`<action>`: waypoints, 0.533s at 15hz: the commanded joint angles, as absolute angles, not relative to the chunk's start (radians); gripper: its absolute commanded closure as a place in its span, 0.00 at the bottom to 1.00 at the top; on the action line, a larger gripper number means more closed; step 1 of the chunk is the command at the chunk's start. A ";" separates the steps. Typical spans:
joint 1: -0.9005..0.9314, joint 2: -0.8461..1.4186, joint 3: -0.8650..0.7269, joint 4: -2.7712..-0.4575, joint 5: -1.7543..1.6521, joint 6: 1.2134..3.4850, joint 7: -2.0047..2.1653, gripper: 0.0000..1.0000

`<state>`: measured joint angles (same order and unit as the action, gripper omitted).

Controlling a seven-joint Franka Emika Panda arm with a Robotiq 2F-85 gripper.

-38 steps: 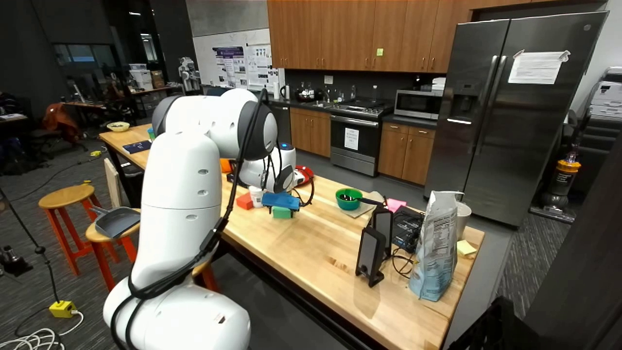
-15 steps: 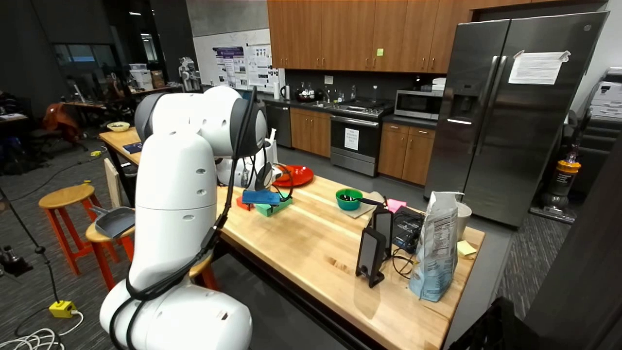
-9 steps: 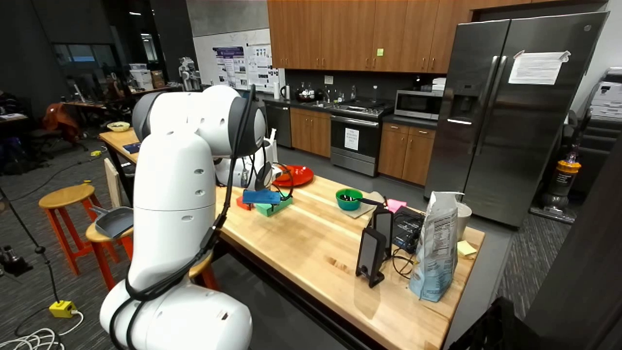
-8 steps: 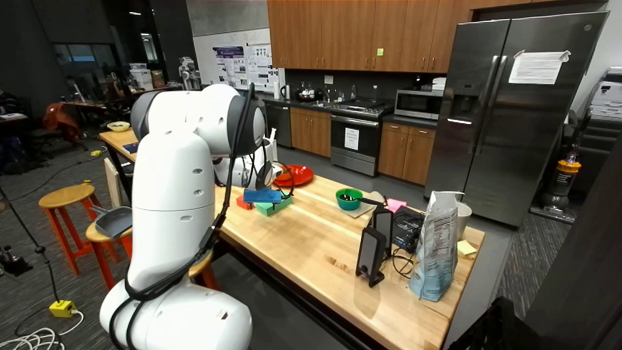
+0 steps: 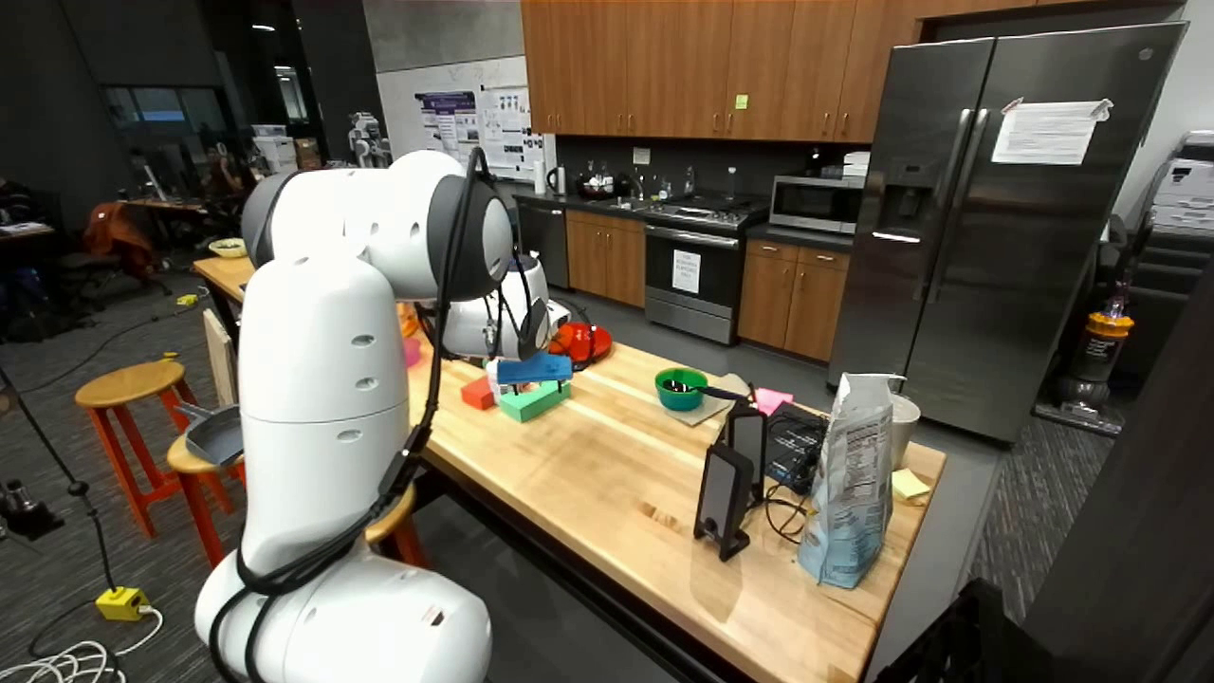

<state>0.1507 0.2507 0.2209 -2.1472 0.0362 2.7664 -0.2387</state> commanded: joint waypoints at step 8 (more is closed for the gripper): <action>0.139 0.245 0.242 -2.171 0.071 2.781 -0.236 0.00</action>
